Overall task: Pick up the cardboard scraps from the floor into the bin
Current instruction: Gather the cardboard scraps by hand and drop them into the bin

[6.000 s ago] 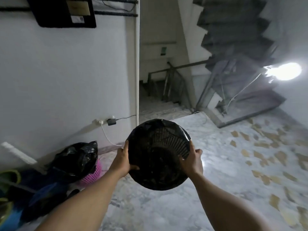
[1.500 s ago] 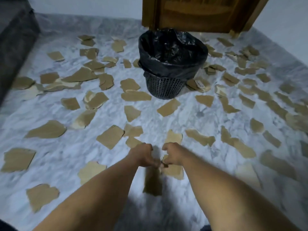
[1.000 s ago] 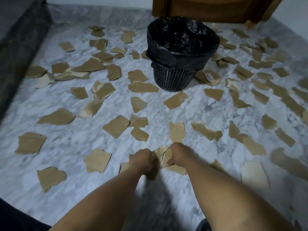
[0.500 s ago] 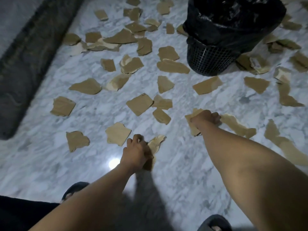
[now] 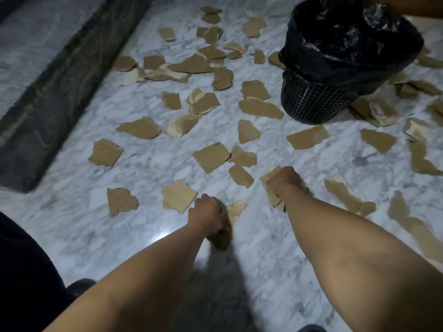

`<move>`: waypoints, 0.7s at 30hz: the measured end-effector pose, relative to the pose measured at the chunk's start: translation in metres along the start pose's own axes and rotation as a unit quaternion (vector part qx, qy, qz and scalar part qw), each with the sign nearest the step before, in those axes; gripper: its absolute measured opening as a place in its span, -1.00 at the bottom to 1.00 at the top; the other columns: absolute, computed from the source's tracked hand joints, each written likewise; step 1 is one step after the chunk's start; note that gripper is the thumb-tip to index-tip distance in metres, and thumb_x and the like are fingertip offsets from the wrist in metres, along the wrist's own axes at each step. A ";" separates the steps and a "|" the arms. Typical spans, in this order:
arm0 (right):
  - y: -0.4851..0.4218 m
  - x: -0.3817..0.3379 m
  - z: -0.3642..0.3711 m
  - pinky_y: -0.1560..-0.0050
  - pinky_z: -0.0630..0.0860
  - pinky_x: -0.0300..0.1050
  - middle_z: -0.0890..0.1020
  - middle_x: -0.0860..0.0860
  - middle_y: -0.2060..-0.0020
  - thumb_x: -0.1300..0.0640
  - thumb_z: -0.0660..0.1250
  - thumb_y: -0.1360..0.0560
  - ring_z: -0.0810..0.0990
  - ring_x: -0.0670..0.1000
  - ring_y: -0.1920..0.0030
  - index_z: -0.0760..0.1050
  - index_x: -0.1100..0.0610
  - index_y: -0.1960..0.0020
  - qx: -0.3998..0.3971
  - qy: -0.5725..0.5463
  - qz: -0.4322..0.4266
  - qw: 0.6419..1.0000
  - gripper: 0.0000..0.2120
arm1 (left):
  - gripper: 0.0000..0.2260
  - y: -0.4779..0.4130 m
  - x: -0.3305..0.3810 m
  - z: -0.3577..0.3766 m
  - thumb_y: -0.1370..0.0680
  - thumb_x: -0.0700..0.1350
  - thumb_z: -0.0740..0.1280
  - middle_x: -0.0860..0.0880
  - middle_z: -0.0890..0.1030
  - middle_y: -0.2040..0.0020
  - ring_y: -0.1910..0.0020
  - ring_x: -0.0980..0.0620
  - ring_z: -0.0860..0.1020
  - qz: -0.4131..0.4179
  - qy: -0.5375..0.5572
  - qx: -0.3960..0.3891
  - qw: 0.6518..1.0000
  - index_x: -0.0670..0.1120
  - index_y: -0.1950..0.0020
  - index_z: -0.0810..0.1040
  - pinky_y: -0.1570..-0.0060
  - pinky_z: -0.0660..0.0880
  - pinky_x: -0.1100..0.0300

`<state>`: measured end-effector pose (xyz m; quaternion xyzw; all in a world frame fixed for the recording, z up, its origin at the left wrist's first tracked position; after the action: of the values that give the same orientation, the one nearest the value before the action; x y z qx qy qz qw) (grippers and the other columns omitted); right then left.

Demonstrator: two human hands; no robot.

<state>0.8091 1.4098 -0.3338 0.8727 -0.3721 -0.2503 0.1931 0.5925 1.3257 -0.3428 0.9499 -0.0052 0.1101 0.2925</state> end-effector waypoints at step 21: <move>0.065 -0.073 0.057 -0.30 0.39 0.19 0.47 0.09 -0.30 -0.04 0.53 -0.38 0.48 0.22 -0.29 0.28 0.07 -0.39 -0.032 0.055 -0.122 0.990 -0.31 | -0.51 -0.021 -0.113 -0.035 -0.42 0.07 0.52 -0.13 0.37 -0.25 -0.20 -0.19 0.39 -0.099 0.190 0.137 0.967 -0.09 -0.24 0.47 -0.08 0.49 -0.03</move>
<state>0.6964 1.4135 -0.3234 0.9175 -0.2433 -0.2355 0.2087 0.4765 1.3566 -0.3509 0.9382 0.1600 0.2589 0.1648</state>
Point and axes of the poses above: each hand's wrist, its own y-axis away from the middle knuckle, its own z-axis out of the palm, x = y × z, the point moved 1 cm from there along -y, towards the middle knuckle
